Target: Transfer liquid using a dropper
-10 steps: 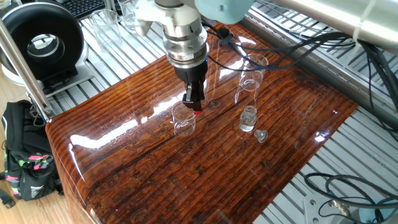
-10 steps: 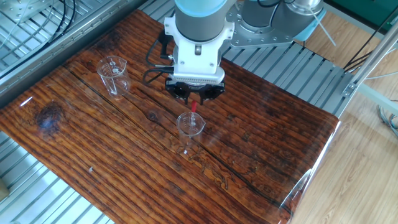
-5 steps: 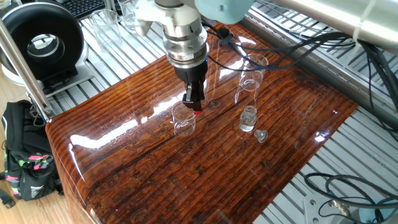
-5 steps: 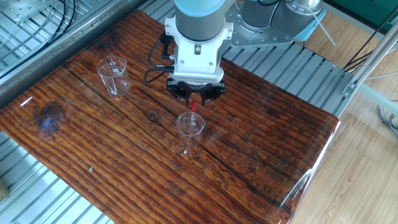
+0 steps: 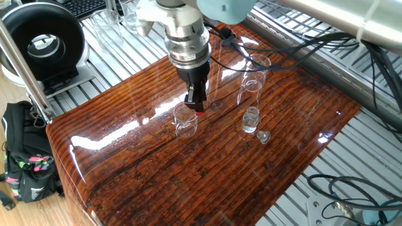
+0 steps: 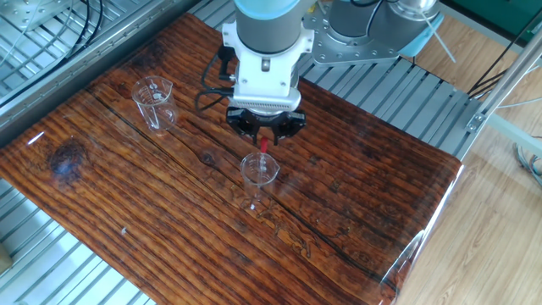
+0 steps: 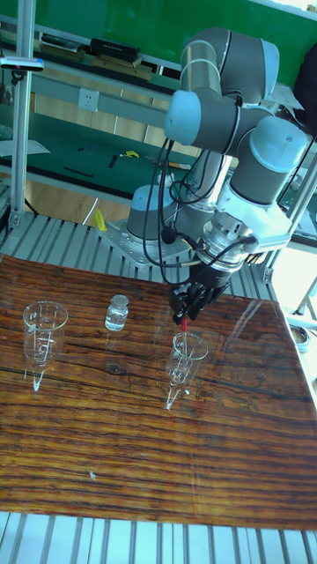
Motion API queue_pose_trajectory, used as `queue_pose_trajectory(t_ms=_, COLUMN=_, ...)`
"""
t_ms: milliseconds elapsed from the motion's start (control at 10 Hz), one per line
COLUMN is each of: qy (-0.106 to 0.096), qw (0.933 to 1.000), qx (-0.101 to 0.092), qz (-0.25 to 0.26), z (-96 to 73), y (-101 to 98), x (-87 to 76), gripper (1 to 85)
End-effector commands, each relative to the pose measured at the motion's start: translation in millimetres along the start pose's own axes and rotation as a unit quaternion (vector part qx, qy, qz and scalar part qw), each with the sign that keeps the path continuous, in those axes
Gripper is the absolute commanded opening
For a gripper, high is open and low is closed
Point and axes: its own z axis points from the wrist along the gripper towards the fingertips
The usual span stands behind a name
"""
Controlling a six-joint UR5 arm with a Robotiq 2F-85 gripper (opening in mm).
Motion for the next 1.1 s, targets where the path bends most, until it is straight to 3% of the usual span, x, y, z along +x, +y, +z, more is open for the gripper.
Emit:
queue_pose_trajectory(t_ms=0, qy=-0.012, qw=0.9999, qx=-0.006, qz=0.009, z=-0.8, y=-2.6, x=-2.6, gripper=38.0)
queue_pose_trajectory(t_ms=400, qy=-0.022, qw=0.9994, qx=-0.02, qz=0.018, z=0.9, y=2.0, x=-7.0, gripper=37.7)
queue_pose_trajectory(t_ms=1000, qy=-0.026, qw=0.9992, qx=-0.022, qz=0.019, z=2.0, y=1.4, x=-6.1, gripper=36.7)
